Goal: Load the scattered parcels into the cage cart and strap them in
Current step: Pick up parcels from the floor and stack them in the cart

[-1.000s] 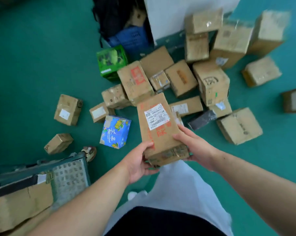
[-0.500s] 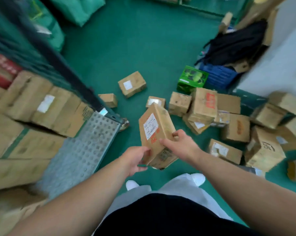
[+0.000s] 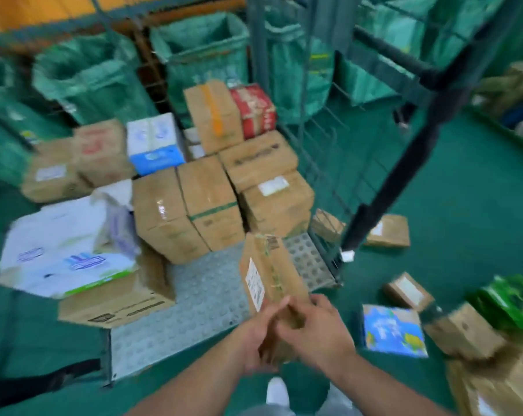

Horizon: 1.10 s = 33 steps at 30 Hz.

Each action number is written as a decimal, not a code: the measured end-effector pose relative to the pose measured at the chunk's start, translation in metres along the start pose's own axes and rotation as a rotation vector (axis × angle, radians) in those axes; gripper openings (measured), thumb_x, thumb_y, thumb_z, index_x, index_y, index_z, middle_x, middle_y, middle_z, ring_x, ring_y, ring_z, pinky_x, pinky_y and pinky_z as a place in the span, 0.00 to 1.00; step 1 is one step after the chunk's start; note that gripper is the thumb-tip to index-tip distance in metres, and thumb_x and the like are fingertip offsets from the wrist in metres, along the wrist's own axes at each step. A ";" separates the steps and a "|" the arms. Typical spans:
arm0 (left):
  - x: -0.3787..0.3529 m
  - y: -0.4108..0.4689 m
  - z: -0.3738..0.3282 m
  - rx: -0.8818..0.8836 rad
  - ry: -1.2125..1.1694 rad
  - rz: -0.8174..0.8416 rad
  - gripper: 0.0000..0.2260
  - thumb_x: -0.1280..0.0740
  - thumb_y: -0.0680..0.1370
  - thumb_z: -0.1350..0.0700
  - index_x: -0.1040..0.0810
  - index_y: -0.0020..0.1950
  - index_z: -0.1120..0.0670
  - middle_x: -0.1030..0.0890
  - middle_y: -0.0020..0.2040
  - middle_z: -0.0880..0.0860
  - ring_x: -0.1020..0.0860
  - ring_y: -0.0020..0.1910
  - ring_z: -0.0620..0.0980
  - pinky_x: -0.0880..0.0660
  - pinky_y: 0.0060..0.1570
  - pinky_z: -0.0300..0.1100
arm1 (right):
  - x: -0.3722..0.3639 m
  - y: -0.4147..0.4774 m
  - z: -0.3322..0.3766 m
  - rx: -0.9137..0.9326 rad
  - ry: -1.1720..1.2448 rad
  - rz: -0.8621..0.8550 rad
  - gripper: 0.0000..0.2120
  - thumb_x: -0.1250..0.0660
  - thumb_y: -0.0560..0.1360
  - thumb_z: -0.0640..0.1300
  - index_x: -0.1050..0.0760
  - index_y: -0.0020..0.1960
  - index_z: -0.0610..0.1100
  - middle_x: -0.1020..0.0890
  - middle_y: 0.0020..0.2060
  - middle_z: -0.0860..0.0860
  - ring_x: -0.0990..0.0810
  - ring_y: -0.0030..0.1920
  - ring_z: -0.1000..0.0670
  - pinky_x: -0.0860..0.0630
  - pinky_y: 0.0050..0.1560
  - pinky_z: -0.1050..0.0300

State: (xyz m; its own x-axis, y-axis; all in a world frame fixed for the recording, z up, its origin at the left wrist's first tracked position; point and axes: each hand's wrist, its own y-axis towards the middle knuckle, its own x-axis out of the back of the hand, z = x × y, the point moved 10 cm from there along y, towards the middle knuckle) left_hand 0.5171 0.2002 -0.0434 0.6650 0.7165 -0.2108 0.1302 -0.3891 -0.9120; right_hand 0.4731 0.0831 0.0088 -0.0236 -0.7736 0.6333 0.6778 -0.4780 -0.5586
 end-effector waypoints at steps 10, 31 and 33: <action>0.113 0.001 -0.100 -0.172 -0.353 -0.249 0.15 0.30 0.74 0.40 0.15 0.44 0.52 0.15 0.39 0.52 0.18 0.32 0.47 0.27 0.43 0.42 | -0.015 0.097 0.131 0.262 -0.164 0.122 0.41 0.42 0.69 0.75 0.51 0.79 0.71 0.41 0.75 0.51 0.33 0.72 0.45 0.31 0.72 0.51; 0.251 0.031 -0.305 -0.280 -0.429 -0.515 0.27 0.33 0.79 0.38 0.27 0.73 0.51 0.22 0.66 0.51 0.23 0.63 0.56 0.24 0.64 0.57 | 0.056 0.338 0.319 0.441 -0.217 0.101 0.39 0.39 0.78 0.67 0.54 0.82 0.60 0.39 0.73 0.41 0.27 0.66 0.41 0.23 0.64 0.47; 0.266 0.039 -0.317 -0.327 -0.446 -0.463 0.25 0.34 0.81 0.40 0.27 0.74 0.51 0.21 0.65 0.51 0.22 0.62 0.56 0.23 0.61 0.54 | 0.048 0.357 0.336 0.420 -0.241 0.086 0.39 0.39 0.78 0.66 0.53 0.82 0.60 0.39 0.73 0.40 0.26 0.66 0.40 0.23 0.63 0.48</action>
State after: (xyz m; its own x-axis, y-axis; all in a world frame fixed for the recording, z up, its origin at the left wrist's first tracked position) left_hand 0.9325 0.1919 -0.0237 0.1342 0.9908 -0.0153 0.5858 -0.0917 -0.8052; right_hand 0.9610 0.0150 0.0199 0.1827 -0.6608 0.7280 0.9088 -0.1689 -0.3814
